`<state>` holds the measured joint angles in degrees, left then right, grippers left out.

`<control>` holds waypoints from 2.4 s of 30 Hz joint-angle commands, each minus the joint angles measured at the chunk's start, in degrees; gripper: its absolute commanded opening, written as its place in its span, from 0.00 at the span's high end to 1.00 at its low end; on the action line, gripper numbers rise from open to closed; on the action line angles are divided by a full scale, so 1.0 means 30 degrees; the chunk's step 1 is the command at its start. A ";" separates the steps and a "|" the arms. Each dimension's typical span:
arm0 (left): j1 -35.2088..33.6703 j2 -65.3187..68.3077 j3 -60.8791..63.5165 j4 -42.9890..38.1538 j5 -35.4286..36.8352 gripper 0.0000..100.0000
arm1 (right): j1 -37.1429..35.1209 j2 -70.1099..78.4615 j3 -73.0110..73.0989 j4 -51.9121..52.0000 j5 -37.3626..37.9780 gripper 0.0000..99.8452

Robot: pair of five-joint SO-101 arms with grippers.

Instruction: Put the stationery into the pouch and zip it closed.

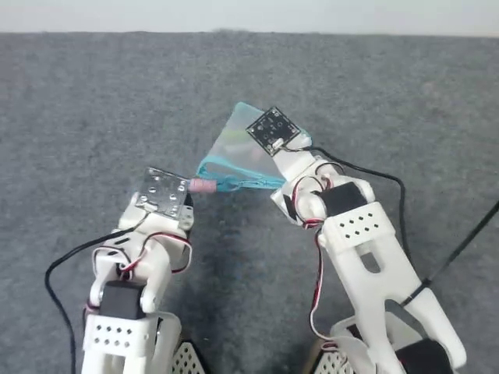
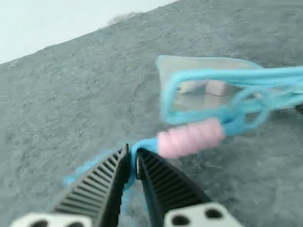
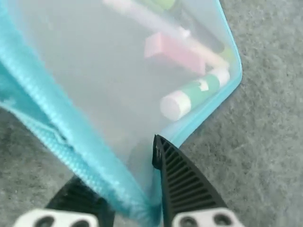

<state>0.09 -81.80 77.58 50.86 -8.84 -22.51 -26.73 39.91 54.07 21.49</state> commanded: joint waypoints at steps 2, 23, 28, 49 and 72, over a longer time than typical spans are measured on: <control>-0.2403 0.0000 -0.0396 -0.0527 -0.0117 0.99 | 0.1861 0.0044 0.0821 0.0015 0.0586 1.00; -0.4982 0.0000 -0.0454 -0.0557 -0.0059 0.99 | 0.6403 0.0044 0.1026 0.0015 0.3458 1.00; -0.4747 0.0000 -0.0484 -0.0410 -0.0176 0.99 | 0.6637 0.0015 0.1319 0.0073 0.3810 1.00; 0.2110 -0.6740 0.1538 0.3751 -0.1377 0.71 | -0.0659 -0.0190 -0.2344 0.4381 0.2462 1.00; 0.0908 -0.6740 0.0249 0.4190 -0.1377 0.71 | 0.2623 0.2154 -0.2989 0.2799 0.1348 1.00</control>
<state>4.31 -101.49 82.51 62.73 -12.26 -16.70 -21.54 33.93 62.95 28.09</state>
